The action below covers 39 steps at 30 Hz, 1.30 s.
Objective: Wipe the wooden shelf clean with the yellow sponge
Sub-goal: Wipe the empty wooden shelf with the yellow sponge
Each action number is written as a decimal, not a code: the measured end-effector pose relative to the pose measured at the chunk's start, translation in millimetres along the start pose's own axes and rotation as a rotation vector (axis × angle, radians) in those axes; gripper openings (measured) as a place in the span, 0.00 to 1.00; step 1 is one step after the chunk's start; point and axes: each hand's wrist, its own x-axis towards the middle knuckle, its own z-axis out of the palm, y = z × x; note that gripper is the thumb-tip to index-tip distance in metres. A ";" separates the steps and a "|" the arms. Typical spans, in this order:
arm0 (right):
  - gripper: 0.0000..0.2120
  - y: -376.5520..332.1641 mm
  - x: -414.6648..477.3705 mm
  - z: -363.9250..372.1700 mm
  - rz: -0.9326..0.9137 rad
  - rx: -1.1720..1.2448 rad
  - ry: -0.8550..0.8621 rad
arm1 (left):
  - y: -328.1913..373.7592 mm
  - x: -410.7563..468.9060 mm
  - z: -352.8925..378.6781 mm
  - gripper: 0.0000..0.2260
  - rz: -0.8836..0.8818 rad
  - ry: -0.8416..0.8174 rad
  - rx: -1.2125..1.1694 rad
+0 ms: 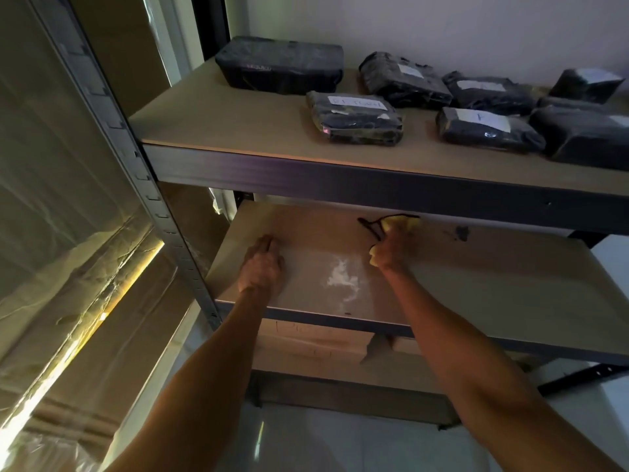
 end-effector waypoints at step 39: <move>0.25 11.1 -31.4 8.5 -0.655 0.039 -0.236 | 1.0 0.4 2.4 0.17 0.021 0.022 0.012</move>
